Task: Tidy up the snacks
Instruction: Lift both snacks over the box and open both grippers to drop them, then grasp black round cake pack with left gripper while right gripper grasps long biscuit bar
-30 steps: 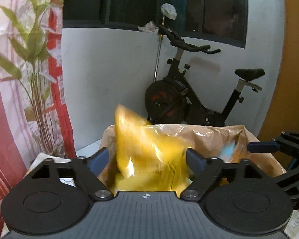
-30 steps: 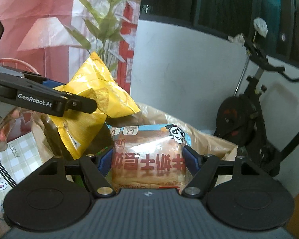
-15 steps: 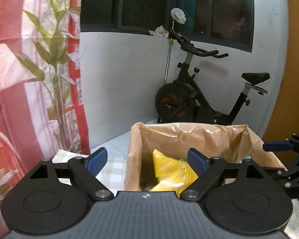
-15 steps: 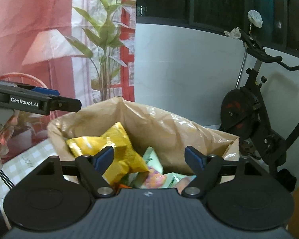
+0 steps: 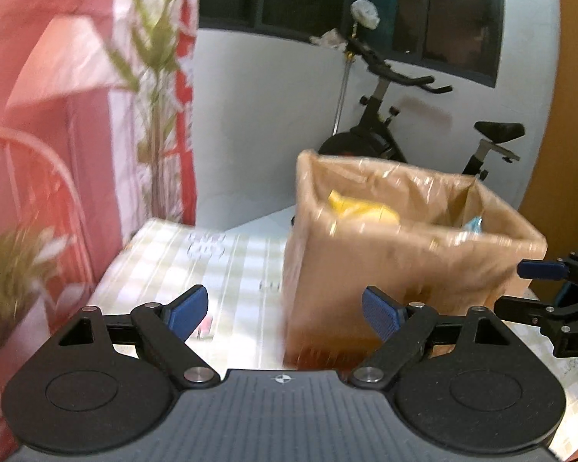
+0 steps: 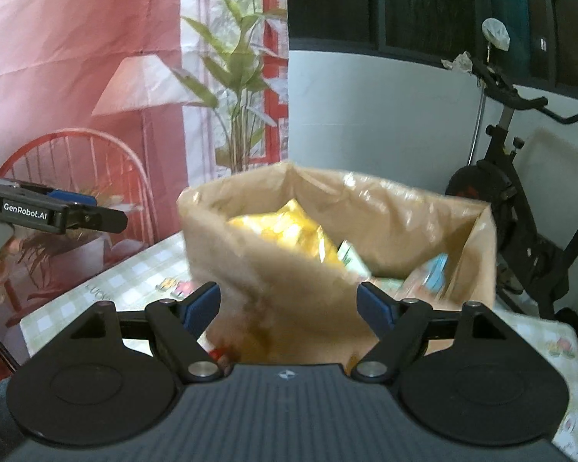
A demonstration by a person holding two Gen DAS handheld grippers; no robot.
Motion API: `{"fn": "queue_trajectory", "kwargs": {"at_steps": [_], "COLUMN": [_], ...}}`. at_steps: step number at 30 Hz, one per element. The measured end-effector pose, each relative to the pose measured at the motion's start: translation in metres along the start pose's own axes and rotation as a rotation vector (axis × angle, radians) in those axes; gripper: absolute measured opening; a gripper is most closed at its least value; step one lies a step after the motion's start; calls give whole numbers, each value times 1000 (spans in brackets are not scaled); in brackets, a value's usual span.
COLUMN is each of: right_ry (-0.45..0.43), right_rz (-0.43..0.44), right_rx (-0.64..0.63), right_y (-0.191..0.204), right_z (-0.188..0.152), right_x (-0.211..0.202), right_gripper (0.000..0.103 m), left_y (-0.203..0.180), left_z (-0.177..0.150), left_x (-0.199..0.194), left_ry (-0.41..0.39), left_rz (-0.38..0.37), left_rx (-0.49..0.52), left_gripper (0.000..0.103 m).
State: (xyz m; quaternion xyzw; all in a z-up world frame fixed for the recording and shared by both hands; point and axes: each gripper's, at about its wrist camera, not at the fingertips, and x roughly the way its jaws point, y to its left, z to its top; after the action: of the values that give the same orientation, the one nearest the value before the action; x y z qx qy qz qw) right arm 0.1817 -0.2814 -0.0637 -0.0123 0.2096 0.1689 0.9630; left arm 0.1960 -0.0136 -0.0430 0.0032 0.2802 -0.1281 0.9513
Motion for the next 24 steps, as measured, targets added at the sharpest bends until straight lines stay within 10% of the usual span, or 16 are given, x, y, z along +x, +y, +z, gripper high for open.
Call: {"fn": "queue_trajectory", "kwargs": {"at_steps": [24], "right_ry": [342], "right_rz": [3], "right_rx": [129], "right_y": [54], "right_z": [-139], "right_x": [32], "right_gripper": [65], "left_y": [9], "left_z": [-127], "left_x": [12], "left_ry": [159], "left_rz": [35], "left_rx": [-71], "left_gripper": [87]}}
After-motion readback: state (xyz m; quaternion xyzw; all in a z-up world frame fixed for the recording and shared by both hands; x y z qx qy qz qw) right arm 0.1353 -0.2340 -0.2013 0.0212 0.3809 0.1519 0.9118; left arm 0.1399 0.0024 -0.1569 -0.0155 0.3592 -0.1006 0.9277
